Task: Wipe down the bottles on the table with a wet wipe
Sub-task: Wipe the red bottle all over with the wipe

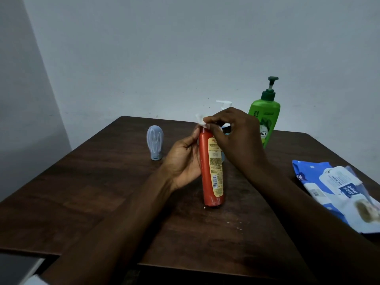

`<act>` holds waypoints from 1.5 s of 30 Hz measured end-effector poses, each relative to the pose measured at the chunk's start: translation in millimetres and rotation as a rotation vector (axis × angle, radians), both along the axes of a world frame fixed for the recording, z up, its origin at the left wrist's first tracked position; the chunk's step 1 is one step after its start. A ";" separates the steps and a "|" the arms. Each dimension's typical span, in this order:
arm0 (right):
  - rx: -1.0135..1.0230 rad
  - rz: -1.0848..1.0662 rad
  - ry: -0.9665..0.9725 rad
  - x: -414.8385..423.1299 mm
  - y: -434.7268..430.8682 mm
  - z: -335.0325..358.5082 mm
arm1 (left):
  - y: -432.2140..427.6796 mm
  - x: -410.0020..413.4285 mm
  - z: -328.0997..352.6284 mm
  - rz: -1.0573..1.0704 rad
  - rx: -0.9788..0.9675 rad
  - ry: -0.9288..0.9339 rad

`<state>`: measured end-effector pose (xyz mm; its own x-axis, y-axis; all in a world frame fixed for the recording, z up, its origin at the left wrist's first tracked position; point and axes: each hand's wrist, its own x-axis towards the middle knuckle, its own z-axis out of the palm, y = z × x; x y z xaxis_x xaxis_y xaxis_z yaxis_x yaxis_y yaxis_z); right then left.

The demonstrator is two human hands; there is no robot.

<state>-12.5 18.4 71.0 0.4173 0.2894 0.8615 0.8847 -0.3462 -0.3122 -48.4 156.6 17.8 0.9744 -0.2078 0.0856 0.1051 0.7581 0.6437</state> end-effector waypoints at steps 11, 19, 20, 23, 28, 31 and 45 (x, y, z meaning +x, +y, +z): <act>-0.330 0.166 -0.047 -18.1 -24.8 -26.4 | 2.5 -0.7 1.2 -0.041 -0.019 -0.065; -0.033 0.010 0.053 7.8 -7.9 -14.2 | 4.0 0.2 -1.1 -0.004 -0.001 -0.007; -0.049 0.014 0.030 5.7 -4.6 -15.7 | 4.4 1.5 -2.7 0.011 -0.001 -0.005; -0.169 0.048 -0.058 -4.6 -0.1 -24.7 | 3.4 1.4 -4.2 0.030 -0.006 -0.035; -0.407 0.094 -0.100 -19.4 -14.7 -43.1 | 2.4 1.4 -1.9 0.007 0.017 -0.050; -0.471 0.120 -0.061 -33.1 -26.8 -51.8 | 1.7 5.5 -3.3 0.043 0.047 -0.046; -0.543 0.212 0.027 -47.6 -52.3 -67.9 | 3.8 9.8 -5.5 0.051 0.100 -0.024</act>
